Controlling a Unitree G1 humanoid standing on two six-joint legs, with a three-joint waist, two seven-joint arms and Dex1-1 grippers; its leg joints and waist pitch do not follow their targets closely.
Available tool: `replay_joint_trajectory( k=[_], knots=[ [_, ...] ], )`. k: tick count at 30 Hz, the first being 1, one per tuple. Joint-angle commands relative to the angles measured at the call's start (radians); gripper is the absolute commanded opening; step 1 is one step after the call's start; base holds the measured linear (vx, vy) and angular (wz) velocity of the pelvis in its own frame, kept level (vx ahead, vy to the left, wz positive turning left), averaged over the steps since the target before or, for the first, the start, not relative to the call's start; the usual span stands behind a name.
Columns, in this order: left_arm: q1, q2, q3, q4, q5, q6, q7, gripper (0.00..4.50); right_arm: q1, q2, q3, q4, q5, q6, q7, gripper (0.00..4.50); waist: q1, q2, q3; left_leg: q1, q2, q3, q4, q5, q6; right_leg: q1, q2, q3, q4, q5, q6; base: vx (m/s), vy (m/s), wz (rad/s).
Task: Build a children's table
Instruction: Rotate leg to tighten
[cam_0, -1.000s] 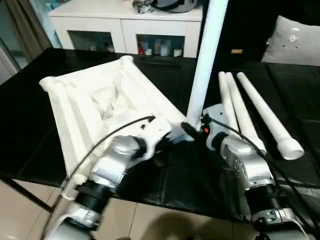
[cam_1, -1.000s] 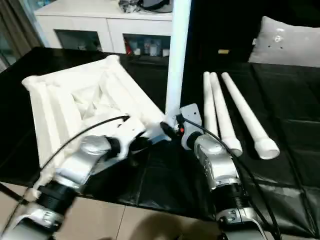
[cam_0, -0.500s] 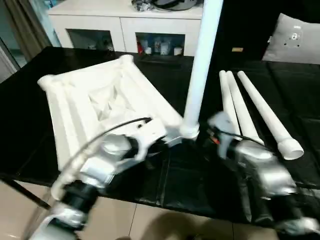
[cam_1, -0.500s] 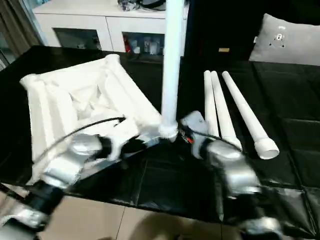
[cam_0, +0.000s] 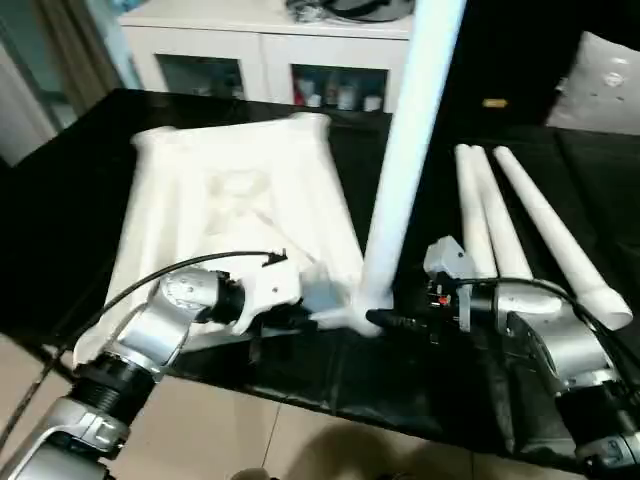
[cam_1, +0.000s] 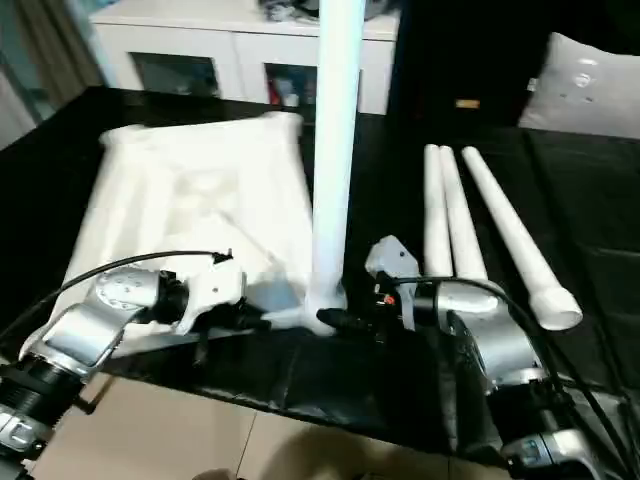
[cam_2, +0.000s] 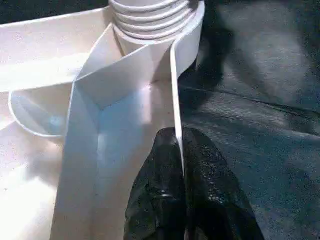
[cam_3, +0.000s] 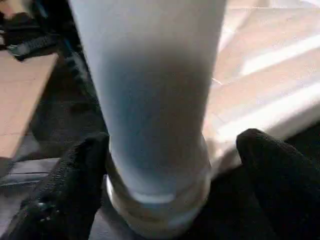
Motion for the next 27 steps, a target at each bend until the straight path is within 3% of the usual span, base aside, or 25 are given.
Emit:
replay_joint_trajectory(
  k=[1, 10, 16, 17, 18, 19, 20, 24, 25, 27],
  knots=[
    [-0.022, 0.011, -0.032, -0.004, 0.005, -0.05, -0.057, 0.0, -0.022, 0.001, 0.005, 0.0, 0.015, 0.01, 0.02, 3.9, -0.004, -0.008, -0.072, -0.004, 0.027, 0.006, -0.064, -0.127, 0.078, 0.069, -0.068, 0.042, -0.065, -0.26, -0.185, 0.0, 0.0, 0.0],
    [-0.034, 0.009, -0.032, 0.017, 0.002, -0.065, -0.07, 0.0, -0.016, -0.003, 0.02, -0.01, 0.031, 0.039, 0.061, 3.38, -0.001, -0.014, -0.073, -0.006, 0.026, 0.007, -0.063, -0.103, 0.076, 0.068, -0.068, 0.041, -0.065, -0.28, -0.167, 0.0, 0.0, 0.0],
    [-0.034, 0.012, -0.026, 0.025, -0.005, -0.069, -0.081, 0.0, -0.014, 0.003, 0.021, -0.011, 0.044, 0.057, 0.068, 2.77, -0.001, -0.014, -0.073, -0.006, 0.025, 0.007, -0.063, -0.098, 0.076, 0.068, -0.068, 0.041, -0.067, -0.292, -0.159, 0.0, 0.0, 0.0],
    [-0.032, 0.012, -0.024, 0.023, -0.007, -0.063, -0.08, 0.0, -0.011, 0.006, 0.02, -0.014, 0.045, 0.059, 0.068, 2.77, -0.002, -0.021, -0.073, -0.007, 0.025, 0.008, -0.062, -0.096, 0.077, 0.068, -0.067, 0.041, -0.067, -0.289, -0.159, 0.0, 0.0, 0.0],
    [-0.032, 0.012, -0.024, 0.023, -0.007, -0.063, -0.08, 0.0, -0.011, 0.006, 0.02, -0.014, 0.045, 0.059, 0.068, 2.73, 0.0, -0.018, -0.073, -0.005, 0.025, 0.007, -0.062, -0.096, 0.077, 0.067, -0.068, 0.041, -0.065, -0.288, -0.161, 0.0, 0.0, 0.0],
    [-0.022, 0.007, -0.01, 0.005, -0.018, -0.033, -0.06, 0.0, 0.004, 0.028, 0.016, -0.037, 0.065, 0.083, 0.058, 2.73, 0.0, -0.016, -0.073, -0.006, 0.025, 0.008, -0.062, -0.098, 0.077, 0.066, -0.068, 0.041, -0.067, -0.293, -0.16, 0.0, 0.0, 0.0],
    [-0.019, 0.004, -0.004, -0.002, -0.022, -0.021, -0.051, 0.0, 0.009, 0.036, 0.015, -0.045, 0.07, 0.089, 0.052, 2.7, -0.001, -0.025, -0.073, -0.008, 0.024, 0.008, -0.063, -0.091, 0.077, 0.069, -0.068, 0.041, -0.065, -0.29, -0.158, 0.0, 0.0, 0.0],
    [-0.006, -0.026, 0.032, -0.037, -0.006, 0.074, 0.064, 0.0, 0.013, 0.104, 0.016, -0.05, 0.048, 0.118, -0.071, 2.66, -0.005, -0.021, -0.07, -0.005, 0.027, 0.007, -0.066, -0.101, 0.062, 0.065, -0.069, 0.042, -0.067, -0.315, -0.153, 0.0, 0.0, 0.0],
    [-0.003, -0.041, 0.046, -0.047, 0.003, 0.108, 0.112, 0.0, 0.009, 0.129, 0.017, -0.039, 0.029, 0.119, -0.123, 2.66, -0.008, -0.024, -0.068, -0.005, 0.024, 0.007, -0.067, -0.107, 0.054, 0.064, -0.069, 0.041, -0.069, -0.334, -0.149, 0.0, 0.0, 0.0],
    [0.002, -0.077, 0.073, -0.072, 0.013, 0.184, 0.199, 0.0, -0.001, 0.178, 0.017, -0.014, 0.001, 0.126, -0.214, 2.66, -0.017, -0.021, -0.066, -0.003, 0.022, 0.006, -0.07, -0.126, 0.033, 0.065, -0.07, 0.039, -0.074, -0.391, -0.13, 0.0, 0.0, 0.0]
  ],
)
